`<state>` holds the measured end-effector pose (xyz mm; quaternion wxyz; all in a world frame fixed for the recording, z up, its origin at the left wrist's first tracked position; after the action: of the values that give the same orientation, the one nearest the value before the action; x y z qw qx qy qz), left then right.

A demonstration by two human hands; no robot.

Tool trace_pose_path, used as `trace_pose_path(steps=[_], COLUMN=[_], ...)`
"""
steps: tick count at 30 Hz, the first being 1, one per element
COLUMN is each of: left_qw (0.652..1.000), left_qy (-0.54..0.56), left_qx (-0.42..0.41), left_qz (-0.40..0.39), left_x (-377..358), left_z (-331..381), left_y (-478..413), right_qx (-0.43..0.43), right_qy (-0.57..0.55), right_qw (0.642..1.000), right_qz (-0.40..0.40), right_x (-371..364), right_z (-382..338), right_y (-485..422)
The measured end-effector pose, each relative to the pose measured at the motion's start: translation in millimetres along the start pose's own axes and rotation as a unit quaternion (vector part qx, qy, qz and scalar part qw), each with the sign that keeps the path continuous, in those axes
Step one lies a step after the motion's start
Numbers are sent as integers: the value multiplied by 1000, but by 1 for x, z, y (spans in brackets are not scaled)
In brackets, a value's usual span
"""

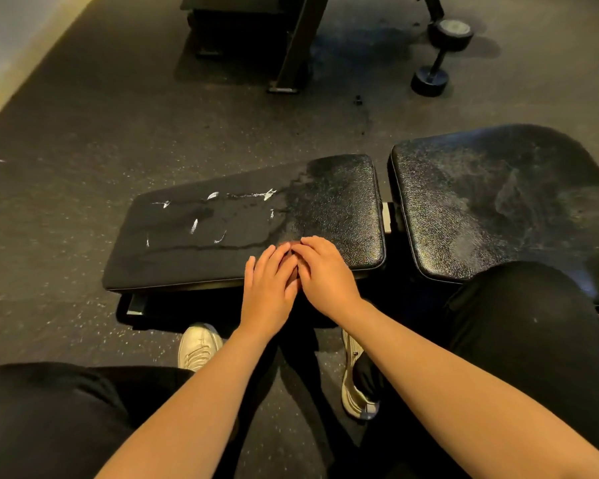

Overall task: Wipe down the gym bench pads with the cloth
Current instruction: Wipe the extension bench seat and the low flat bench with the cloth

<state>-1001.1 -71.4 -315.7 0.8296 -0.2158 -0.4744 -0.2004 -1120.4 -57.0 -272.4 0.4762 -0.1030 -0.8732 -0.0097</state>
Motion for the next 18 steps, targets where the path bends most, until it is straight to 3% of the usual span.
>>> trace_pose_path(steps=[6, 10, 15, 18], left_qw=[991, 984, 988, 995], left_qy=[-39, 82, 124, 54], left_qx=[120, 157, 96, 78], left_qz=[35, 36, 13, 27], left_x=[15, 13, 3, 7], left_z=[-48, -40, 0, -2], left_y=[29, 28, 15, 15], right_qx=[37, 0, -21, -22], right_qy=[47, -18, -46, -18], right_qw=[998, 999, 998, 999], right_qz=[-30, -40, -27, -15], right_x=[-9, -2, 2, -1], right_z=[-8, 0, 0, -7], right_y=[4, 2, 3, 6])
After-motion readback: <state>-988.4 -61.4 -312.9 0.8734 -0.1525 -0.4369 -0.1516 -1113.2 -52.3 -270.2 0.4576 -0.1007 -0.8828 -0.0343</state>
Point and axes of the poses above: each hand's wrist, its own y-axis away from the middle knuckle, its own x-axis out of the back of the hand, z = x × y, the point moved 7 cm from there along -y, towards the middle knuckle, and after that the axes turned 7 degrees about -x, right-handed, at the moved point
